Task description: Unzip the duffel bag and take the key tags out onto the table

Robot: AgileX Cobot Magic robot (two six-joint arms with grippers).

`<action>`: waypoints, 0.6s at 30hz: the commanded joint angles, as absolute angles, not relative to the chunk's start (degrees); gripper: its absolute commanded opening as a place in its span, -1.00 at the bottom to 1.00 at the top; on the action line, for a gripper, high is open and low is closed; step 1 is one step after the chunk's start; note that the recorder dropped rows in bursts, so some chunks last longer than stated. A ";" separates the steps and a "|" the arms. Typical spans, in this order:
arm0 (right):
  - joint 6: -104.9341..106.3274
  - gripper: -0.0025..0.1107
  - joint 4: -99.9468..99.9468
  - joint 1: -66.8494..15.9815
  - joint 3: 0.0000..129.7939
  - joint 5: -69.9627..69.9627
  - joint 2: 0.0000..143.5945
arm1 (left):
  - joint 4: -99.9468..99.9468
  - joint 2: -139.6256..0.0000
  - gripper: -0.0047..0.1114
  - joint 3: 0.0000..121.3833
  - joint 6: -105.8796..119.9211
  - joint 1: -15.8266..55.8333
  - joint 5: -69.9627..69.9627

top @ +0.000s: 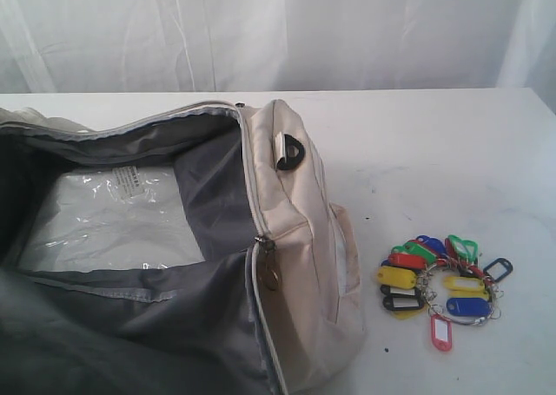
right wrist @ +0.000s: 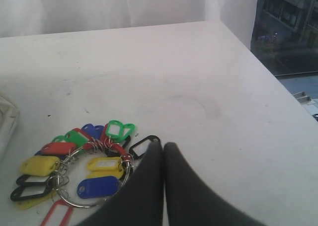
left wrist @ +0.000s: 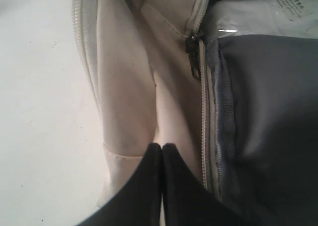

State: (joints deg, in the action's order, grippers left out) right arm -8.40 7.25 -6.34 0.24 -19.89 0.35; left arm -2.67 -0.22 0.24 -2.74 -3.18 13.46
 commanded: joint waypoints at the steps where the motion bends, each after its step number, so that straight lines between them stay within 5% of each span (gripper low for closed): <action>1: -7.69 -0.96 7.52 -5.83 0.00 -20.15 0.00 | -2.23 0.00 -0.92 0.00 -2.80 -3.27 13.45; 18: -7.58 -0.96 7.50 -5.69 0.00 -20.14 0.00 | -2.23 0.00 -0.92 0.00 -2.80 -3.27 13.45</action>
State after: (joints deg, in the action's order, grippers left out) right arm -8.39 7.35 -6.34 0.24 -20.02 0.35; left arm -2.67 -0.22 0.24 -2.74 -3.18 13.46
